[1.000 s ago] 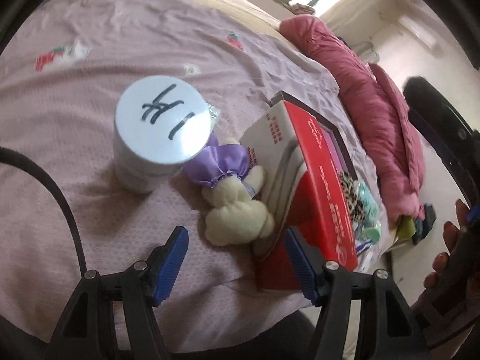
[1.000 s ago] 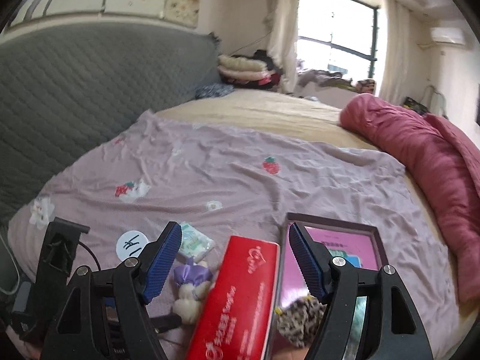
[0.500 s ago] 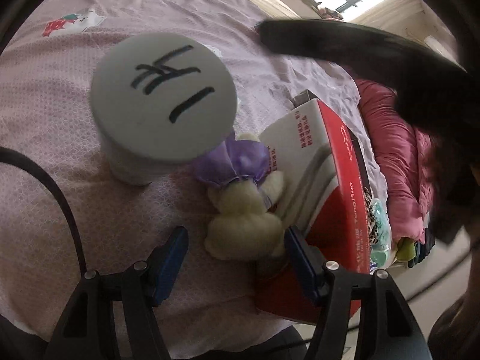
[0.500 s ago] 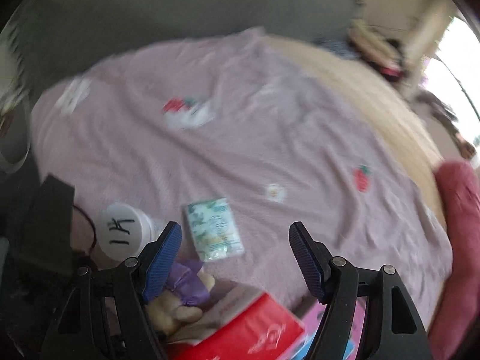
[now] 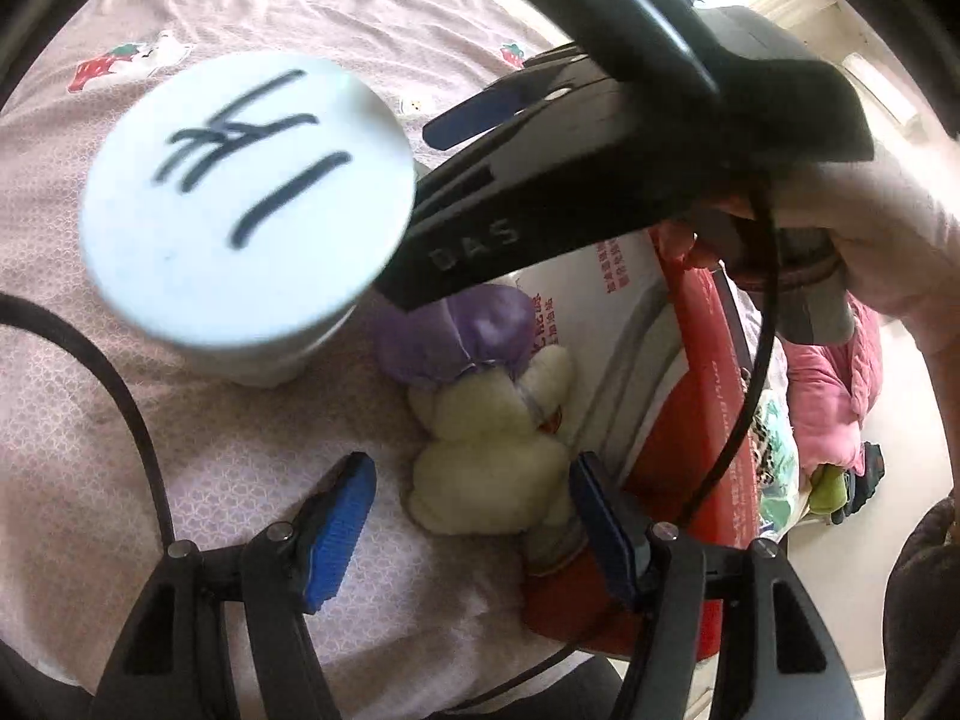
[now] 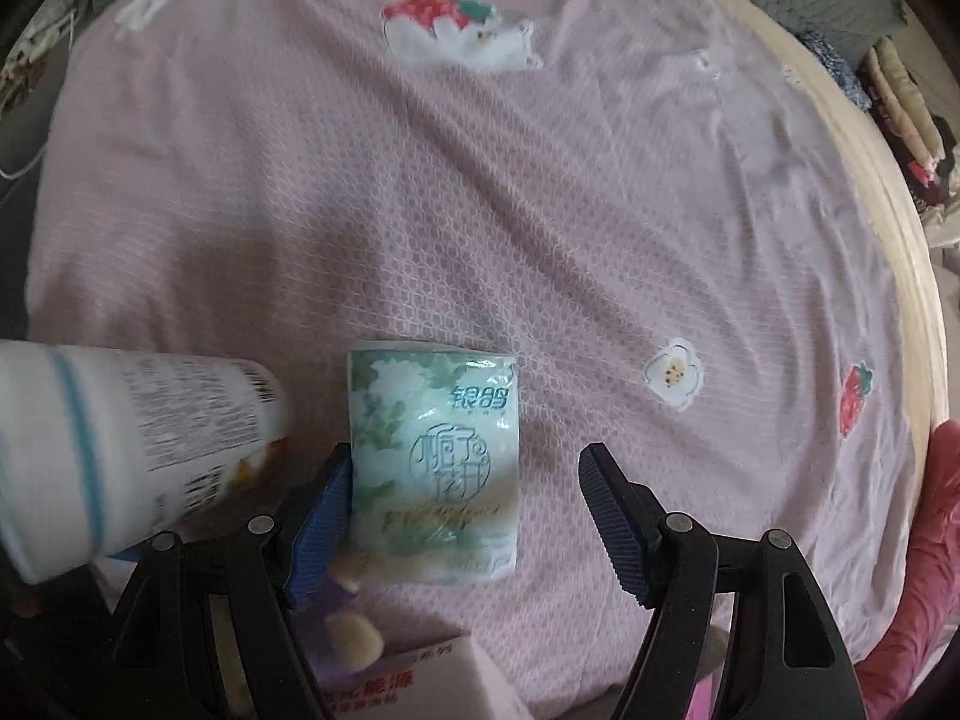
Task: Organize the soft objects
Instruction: 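Grasp the white-purple plush doll with left gripper while right grasps the green tissue packet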
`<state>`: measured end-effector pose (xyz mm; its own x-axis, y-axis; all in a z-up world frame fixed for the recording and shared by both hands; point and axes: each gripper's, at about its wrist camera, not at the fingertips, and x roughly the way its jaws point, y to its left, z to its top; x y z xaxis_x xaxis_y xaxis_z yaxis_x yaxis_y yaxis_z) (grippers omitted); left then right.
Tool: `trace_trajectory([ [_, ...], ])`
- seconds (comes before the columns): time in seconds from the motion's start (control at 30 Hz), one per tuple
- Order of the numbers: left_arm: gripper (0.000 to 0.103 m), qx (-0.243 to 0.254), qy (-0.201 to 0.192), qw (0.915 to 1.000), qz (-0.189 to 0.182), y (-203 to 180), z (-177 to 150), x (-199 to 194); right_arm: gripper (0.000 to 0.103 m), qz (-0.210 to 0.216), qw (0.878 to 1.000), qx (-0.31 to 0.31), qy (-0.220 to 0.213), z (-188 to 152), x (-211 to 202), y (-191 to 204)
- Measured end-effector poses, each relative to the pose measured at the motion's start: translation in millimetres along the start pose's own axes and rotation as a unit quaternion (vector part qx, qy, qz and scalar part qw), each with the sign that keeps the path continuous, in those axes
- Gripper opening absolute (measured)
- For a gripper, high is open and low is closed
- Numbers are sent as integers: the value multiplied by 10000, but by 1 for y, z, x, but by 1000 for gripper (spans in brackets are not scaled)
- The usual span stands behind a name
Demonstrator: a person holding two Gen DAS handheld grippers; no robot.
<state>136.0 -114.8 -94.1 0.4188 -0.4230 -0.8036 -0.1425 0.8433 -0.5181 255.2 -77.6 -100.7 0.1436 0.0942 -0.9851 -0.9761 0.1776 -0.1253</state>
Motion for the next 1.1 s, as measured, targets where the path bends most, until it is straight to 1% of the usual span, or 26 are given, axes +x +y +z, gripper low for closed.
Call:
trace_trajectory([
  [0.03, 67, -38, -12, 10000, -5, 0, 1, 1, 75, 6, 10000, -14, 6, 1, 1, 0],
  [0.07, 67, -72, -16, 10000, -13, 0, 1, 2, 67, 51, 10000, -17, -15, 1, 1, 0],
  [0.1, 67, -121, -27, 9999, -29, -1, 1, 3, 52, 114, 9999, -22, -60, 1, 0, 0],
  [0.2, 67, -197, -62, 9998, 7, -3, 0, 5, 47, 8, 9996, 138, -262, -4, -5, -2],
  [0.3, 69, -283, -72, 9996, 43, -7, 1, 11, 46, -173, 9958, 567, -704, -18, -24, -11],
  [0.4, 68, -413, -88, 9991, 39, -8, 1, 14, 46, -320, 9876, 1066, -1106, -36, -50, -19],
  [0.5, 66, -613, -90, 9981, 12, -7, 0, 17, 46, -550, 9732, 1575, -1581, -58, -83, -16],
  [0.53, 61, -641, -93, 9979, 11, -7, 0, 15, 46, -685, 9658, 1785, -1751, -70, -98, -10],
  [0.6, 51, -642, -81, 9979, -57, -13, -1, 16, 46, -867, 9546, 2122, -1902, -82, -114, -3],
  [0.63, 50, -573, -97, 9983, 34, -17, -2, 16, 46, -973, 9452, 2345, -2052, -94, -125, 2],
  [0.7, 47, -453, -104, 9988, 133, -22, -3, 17, 46, -999, 9295, 2737, -2260, -109, -139, 9],
  [0.73, 46, -414, -41, 9990, 170, -24, -3, 20, 46, -835, 9133, 3079, -2530, -119, -148, 10],
  [0.77, 46, -434, -35, 9990, 113, -23, -4, 20, 46, -780, 9005, 3284, -2742, -128, -158, 14],
  [0.8, 45, -449, -29, 9990, 50, -22, -4, 20, 46, -791, 8884, 3447, -2928, -135, -167, 18],
  [0.83, 44, -411, -26, 9991, 24, -23, -5, 19, 46, -911, 8776, 3561, -3076, -142, -178, 26],
  [0.9, 43, -315, -50, 9995, -8, -23, -6, 16, 46, -1149, 8652, 3683, -3202, -149, -194, 36],
  [0.93, 43, -273, -71, 9996, -8, -22, -5, 12, 46, -1178, 8564, 3784, -3310, -156, -202, 43],
  [0.97, 43, -224, -97, 9997, 18, -25, -1, 13, 46, -1139, 8488, 3876, -3410, -162, -207, 49],
  [1.0, 43, -169, -106, 9998, 17, -26, 1, 9, 46, -1092, 8443, 3936, -3468, -166, -209, 53],
  [1.1, 43, 40, -175, 9998, 35, -27, -2, -3, 46, -1100, 8247, 4223, -3597, -179, -214, 70],
])
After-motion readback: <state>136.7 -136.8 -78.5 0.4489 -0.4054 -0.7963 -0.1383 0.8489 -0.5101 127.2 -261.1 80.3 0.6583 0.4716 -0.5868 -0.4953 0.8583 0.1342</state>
